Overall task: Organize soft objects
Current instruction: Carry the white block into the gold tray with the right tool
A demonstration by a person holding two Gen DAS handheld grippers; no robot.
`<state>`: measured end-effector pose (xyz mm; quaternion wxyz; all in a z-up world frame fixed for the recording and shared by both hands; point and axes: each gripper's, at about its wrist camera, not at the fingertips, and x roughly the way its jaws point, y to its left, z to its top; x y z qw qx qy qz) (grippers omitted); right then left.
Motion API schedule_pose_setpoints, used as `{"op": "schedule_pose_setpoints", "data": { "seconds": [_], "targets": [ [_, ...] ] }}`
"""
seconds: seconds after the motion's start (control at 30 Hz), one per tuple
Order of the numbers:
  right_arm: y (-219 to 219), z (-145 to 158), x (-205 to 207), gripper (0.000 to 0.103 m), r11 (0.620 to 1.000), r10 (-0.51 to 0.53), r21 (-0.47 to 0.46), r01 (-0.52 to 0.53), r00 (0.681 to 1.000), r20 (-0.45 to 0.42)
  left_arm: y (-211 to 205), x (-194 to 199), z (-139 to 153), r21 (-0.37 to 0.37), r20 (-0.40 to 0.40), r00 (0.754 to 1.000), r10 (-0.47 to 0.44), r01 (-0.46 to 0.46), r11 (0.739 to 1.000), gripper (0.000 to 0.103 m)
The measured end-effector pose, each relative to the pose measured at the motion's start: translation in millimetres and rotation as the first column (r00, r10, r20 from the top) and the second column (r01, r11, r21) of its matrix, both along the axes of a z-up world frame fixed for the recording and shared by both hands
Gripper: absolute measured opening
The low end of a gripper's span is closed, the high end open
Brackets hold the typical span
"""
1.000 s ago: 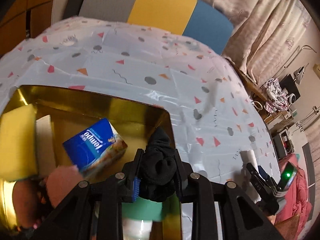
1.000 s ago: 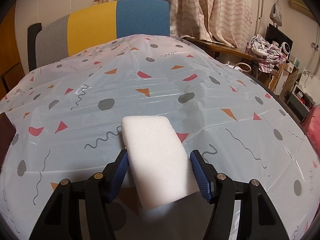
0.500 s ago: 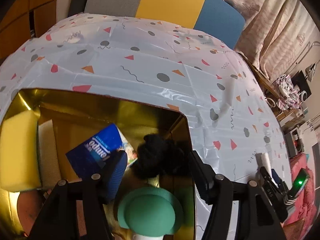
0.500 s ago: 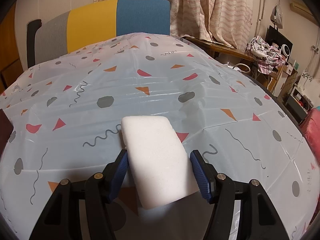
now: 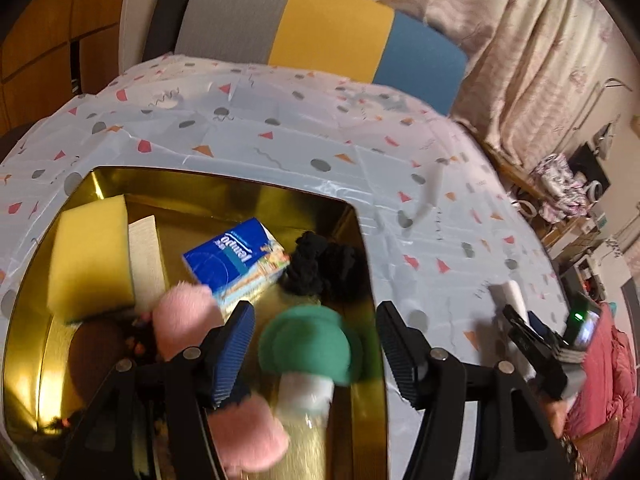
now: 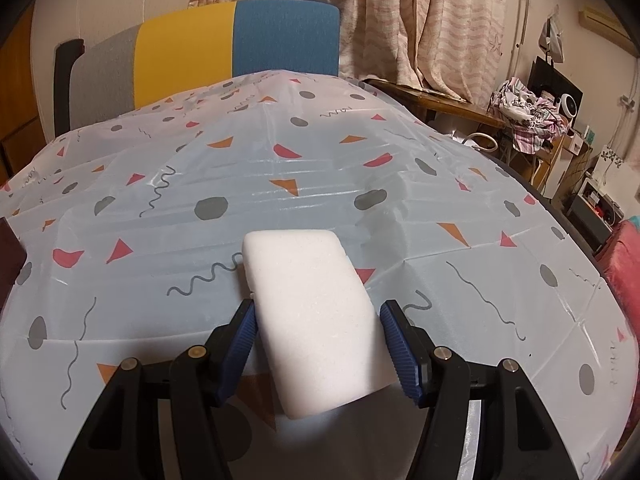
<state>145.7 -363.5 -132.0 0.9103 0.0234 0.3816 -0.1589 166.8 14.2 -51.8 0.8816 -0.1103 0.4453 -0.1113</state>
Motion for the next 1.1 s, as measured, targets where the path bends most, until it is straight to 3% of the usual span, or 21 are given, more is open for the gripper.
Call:
{"op": "schedule_pose_setpoints", "data": {
  "seconds": [0.3,0.5,0.67,0.83,1.1],
  "targets": [
    [-0.7,14.7,-10.3,0.063,0.997,0.026,0.071,-0.028,0.999,0.022,11.0,-49.7,17.9,0.017,0.096,0.995,-0.025,0.023,1.0,0.064],
    [43.3,50.2,-35.9,0.063,0.973,0.176,0.135,-0.189,0.979,0.1,31.2,-62.0,15.6,0.04,0.099,0.995,0.026,-0.03,0.999,0.064],
    [102.0,76.7,-55.1,0.063,0.915,0.344,0.165,-0.368,0.925,0.159,50.5,-68.7,15.8,0.02,0.106,0.991,0.079,-0.082,0.996,0.064],
    [151.3,90.5,-62.5,0.063,0.852,0.443,0.219,-0.475,0.878,0.181,62.1,-76.1,16.3,0.021,0.111,0.989,0.102,-0.105,0.994,0.064],
    [243.1,86.8,-72.0,0.063,0.741,0.58,0.33,-0.585,0.805,0.126,80.3,-79.8,12.7,0.005,0.101,0.982,0.157,-0.158,0.987,0.064]
  ]
}}
